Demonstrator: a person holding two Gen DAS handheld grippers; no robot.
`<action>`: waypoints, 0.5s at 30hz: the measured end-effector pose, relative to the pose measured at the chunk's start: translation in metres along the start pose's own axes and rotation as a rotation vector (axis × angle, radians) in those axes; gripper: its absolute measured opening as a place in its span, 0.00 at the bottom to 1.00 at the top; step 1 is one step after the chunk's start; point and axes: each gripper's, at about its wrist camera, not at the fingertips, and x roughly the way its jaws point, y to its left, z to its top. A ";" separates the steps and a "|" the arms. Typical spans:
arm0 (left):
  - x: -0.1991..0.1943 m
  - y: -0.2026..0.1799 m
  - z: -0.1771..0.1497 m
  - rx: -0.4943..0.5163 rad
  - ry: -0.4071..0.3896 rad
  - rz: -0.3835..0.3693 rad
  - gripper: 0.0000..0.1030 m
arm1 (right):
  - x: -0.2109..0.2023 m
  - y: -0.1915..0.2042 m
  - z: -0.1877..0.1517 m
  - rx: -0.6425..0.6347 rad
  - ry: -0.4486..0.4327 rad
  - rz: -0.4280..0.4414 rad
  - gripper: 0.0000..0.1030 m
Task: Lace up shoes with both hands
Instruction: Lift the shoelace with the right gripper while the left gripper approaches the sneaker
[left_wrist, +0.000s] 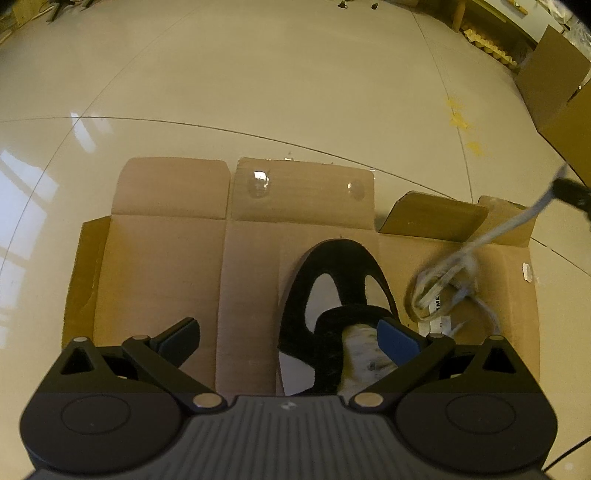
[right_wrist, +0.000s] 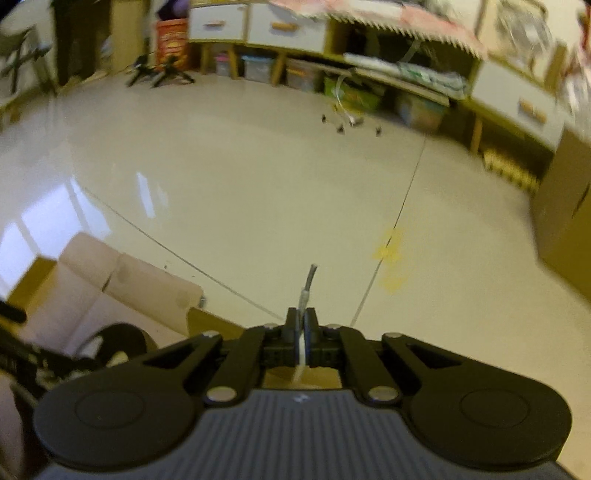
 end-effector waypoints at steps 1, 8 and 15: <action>0.000 0.000 0.000 0.000 0.000 -0.002 0.99 | -0.010 -0.001 0.002 -0.066 -0.005 -0.011 0.02; -0.003 -0.001 0.001 0.005 -0.011 -0.005 0.99 | -0.033 0.004 0.001 -0.326 0.044 -0.026 0.02; -0.012 -0.004 -0.004 0.079 -0.049 0.003 0.99 | -0.026 0.029 -0.031 -0.534 0.142 0.028 0.02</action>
